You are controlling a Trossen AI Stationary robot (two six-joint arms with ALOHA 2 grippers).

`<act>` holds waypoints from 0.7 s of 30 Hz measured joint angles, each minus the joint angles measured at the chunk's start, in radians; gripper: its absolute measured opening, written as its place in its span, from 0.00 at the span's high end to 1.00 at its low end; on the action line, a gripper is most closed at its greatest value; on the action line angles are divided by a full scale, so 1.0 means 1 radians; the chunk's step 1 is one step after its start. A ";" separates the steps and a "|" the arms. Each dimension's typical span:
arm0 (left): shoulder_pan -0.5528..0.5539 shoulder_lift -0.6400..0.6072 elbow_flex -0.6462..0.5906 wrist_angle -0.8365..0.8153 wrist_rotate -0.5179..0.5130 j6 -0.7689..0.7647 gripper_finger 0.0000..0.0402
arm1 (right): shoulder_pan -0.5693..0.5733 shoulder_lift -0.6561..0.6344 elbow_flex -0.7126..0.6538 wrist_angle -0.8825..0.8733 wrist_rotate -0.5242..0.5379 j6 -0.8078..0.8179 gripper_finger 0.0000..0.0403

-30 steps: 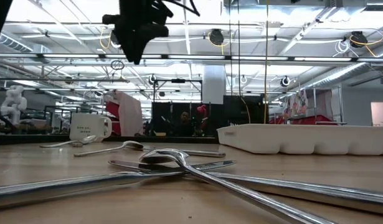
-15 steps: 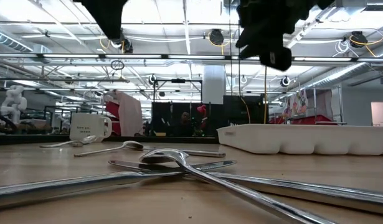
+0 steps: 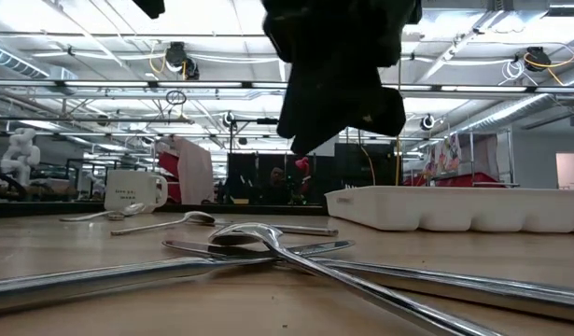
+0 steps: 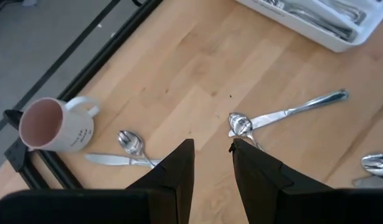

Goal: Sort silverware
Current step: Put the silver table knife into the silverware tray

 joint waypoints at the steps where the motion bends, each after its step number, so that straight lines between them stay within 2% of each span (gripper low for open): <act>1: 0.000 -0.005 0.000 -0.001 -0.004 0.000 0.71 | 0.008 0.021 0.030 -0.029 0.004 -0.004 0.79; 8: 0.001 -0.010 0.000 0.000 -0.010 0.000 0.71 | 0.069 0.169 0.193 -0.184 0.099 0.008 0.79; 16: 0.005 -0.010 0.000 -0.001 -0.009 0.050 0.71 | 0.123 0.299 0.317 -0.248 0.094 -0.003 0.79; 21: 0.004 -0.010 0.000 -0.001 -0.009 0.053 0.71 | 0.131 0.308 0.327 -0.245 0.102 0.006 0.71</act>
